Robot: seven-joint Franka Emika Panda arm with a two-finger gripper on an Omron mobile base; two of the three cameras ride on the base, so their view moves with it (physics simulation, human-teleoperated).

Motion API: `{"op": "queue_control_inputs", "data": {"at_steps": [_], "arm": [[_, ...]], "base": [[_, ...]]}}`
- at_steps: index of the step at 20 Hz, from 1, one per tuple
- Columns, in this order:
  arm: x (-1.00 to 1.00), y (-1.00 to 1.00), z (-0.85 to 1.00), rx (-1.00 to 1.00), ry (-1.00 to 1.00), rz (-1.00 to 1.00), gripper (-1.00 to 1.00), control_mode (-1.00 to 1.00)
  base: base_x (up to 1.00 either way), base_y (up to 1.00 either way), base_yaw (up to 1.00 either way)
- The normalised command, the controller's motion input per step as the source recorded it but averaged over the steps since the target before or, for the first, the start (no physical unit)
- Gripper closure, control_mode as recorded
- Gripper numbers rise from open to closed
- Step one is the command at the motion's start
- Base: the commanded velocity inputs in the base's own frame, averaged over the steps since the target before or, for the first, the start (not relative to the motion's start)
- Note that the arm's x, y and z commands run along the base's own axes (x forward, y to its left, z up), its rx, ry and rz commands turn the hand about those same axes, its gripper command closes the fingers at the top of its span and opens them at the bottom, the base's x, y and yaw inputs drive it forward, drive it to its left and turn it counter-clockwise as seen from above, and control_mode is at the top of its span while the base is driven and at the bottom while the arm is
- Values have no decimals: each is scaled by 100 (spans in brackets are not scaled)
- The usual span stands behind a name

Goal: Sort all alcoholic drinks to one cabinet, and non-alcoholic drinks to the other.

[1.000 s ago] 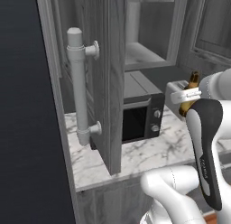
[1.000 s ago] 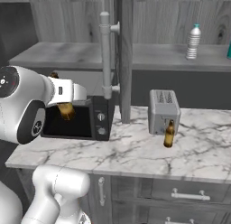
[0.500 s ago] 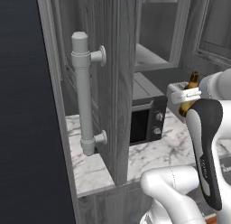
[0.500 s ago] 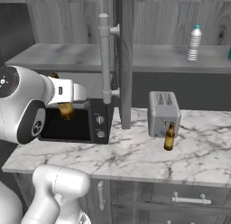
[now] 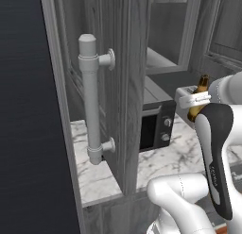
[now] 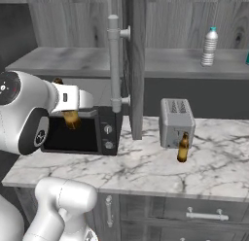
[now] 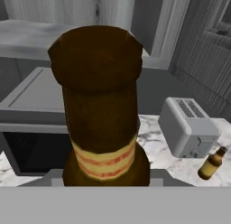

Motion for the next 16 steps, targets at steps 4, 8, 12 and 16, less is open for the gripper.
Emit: {"op": "queue_control_inputs", "data": {"at_steps": [4,8,12,16], "arm": [[0,0,0,0,0,0,100,100],[0,0,0,0,0,0,100,100],[0,0,0,0,0,0,100,100],[0,0,0,0,0,0,100,100]], "base": [[9,30,0],[5,27,0],[7,27,0],[17,29,0]]}}
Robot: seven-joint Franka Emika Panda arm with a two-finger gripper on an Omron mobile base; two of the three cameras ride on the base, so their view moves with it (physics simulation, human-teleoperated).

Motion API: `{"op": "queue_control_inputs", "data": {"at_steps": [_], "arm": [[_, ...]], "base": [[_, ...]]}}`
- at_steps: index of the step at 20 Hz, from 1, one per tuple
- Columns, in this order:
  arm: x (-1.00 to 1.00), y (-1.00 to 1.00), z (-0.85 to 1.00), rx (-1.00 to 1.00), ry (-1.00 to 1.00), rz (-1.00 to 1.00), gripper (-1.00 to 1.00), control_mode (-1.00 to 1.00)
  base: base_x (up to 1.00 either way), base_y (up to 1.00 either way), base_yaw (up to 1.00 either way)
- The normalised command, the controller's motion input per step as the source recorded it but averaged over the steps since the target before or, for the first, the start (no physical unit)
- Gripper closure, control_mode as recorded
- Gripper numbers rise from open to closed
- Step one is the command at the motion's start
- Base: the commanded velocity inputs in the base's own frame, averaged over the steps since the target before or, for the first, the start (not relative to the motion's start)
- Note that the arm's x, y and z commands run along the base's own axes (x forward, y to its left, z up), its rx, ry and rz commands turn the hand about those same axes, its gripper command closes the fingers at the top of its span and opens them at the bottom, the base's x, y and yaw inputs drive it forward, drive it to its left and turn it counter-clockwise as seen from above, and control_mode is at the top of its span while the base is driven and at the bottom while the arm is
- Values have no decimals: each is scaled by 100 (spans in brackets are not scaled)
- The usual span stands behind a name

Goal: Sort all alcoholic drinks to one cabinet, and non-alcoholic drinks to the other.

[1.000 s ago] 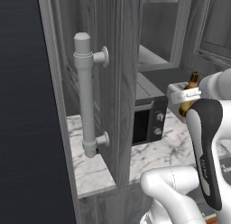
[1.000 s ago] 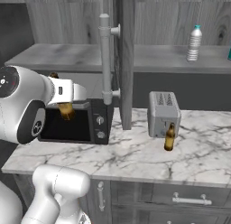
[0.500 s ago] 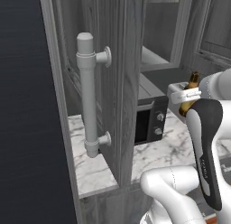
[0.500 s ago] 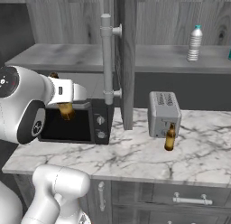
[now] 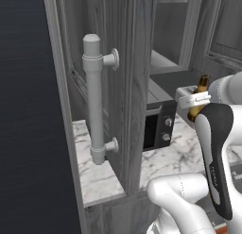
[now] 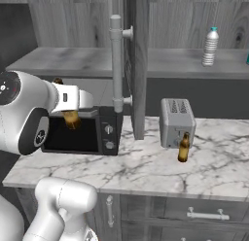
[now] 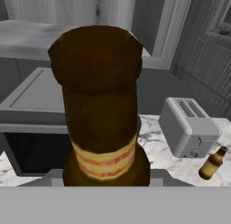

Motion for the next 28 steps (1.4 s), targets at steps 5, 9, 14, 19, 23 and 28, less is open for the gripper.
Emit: {"op": "queue_control_inputs", "data": {"at_steps": [5,9,14,19,23,28], "arm": [[0,0,0,0,0,0,100,100],[1,14,0,0,0,0,100,-100],[0,26,0,0,0,0,100,-100],[-4,19,5,0,0,0,100,-100],[-1,11,10,0,0,0,100,-100],[0,2,12,0,0,0,100,-100]], "base": [[14,28,0],[5,15,0],[0,0,0],[0,0,0],[0,0,0],[0,0,0]]}}
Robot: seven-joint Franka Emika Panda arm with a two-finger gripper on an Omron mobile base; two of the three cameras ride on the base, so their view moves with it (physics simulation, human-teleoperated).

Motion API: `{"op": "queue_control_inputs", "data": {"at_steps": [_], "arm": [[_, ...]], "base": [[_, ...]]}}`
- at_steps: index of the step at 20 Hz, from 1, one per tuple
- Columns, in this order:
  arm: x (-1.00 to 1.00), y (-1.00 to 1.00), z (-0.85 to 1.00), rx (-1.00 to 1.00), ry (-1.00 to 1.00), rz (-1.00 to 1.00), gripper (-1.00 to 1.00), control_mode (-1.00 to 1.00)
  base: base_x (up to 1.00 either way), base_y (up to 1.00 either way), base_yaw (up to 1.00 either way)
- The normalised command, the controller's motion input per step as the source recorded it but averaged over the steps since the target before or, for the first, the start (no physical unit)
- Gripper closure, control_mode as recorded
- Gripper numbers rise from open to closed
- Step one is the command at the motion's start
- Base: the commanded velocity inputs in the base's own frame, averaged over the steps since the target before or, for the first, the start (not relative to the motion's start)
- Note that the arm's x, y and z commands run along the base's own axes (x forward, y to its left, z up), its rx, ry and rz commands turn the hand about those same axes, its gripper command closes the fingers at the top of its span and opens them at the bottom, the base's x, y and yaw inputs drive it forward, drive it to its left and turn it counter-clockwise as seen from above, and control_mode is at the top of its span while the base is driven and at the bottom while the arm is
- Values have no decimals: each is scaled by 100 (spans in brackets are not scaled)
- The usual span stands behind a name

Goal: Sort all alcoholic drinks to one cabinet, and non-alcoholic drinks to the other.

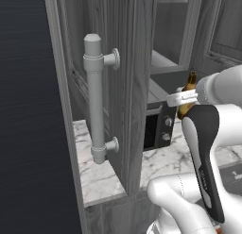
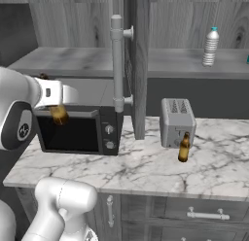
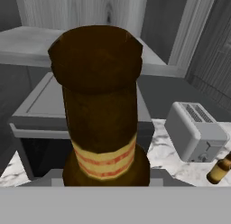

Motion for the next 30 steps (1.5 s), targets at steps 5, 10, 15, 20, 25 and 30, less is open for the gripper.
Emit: {"op": "queue_control_inputs", "data": {"at_steps": [5,10,15,20,25,30], "arm": [[0,0,17,0,-2,0,100,-100],[0,1,23,0,-3,0,100,-100],[0,0,22,0,-3,0,100,-100],[0,0,22,0,-4,0,100,-100],[0,0,18,0,-6,0,100,-100],[7,0,9,2,-5,0,100,-100]], "base": [[0,0,0],[0,0,0],[0,0,0],[0,0,0],[0,0,0],[0,0,0]]}}
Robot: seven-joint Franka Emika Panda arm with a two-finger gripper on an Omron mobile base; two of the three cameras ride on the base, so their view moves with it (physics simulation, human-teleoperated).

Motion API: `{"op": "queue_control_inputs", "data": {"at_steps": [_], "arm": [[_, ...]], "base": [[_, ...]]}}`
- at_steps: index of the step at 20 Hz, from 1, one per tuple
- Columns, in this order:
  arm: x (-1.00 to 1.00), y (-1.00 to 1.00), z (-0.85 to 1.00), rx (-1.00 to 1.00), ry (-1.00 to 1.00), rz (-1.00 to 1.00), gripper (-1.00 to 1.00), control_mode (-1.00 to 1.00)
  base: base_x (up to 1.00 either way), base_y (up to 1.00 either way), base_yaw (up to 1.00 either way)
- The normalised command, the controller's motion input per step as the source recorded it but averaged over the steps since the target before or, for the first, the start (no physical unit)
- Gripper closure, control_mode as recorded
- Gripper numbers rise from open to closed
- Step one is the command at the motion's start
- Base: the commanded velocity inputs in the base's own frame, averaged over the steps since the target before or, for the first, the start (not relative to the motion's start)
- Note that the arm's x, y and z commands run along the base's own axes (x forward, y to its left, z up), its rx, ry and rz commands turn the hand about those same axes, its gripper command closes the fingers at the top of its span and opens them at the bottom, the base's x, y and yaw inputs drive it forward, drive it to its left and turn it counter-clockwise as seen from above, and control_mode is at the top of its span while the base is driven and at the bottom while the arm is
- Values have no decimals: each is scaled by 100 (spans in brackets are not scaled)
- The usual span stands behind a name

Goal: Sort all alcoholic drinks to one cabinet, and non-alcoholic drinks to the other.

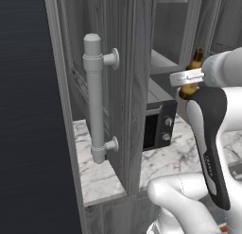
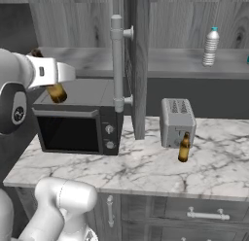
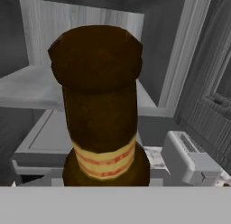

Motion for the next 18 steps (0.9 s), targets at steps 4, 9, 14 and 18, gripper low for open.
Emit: {"op": "queue_control_inputs", "data": {"at_steps": [4,9,14,18], "arm": [[16,2,7,6,-4,0,100,-100],[23,2,8,8,-1,0,100,-100],[22,3,13,6,0,0,100,-100],[27,3,10,3,0,0,100,-100]], "base": [[0,0,0],[0,0,0],[0,0,0],[0,0,0]]}}
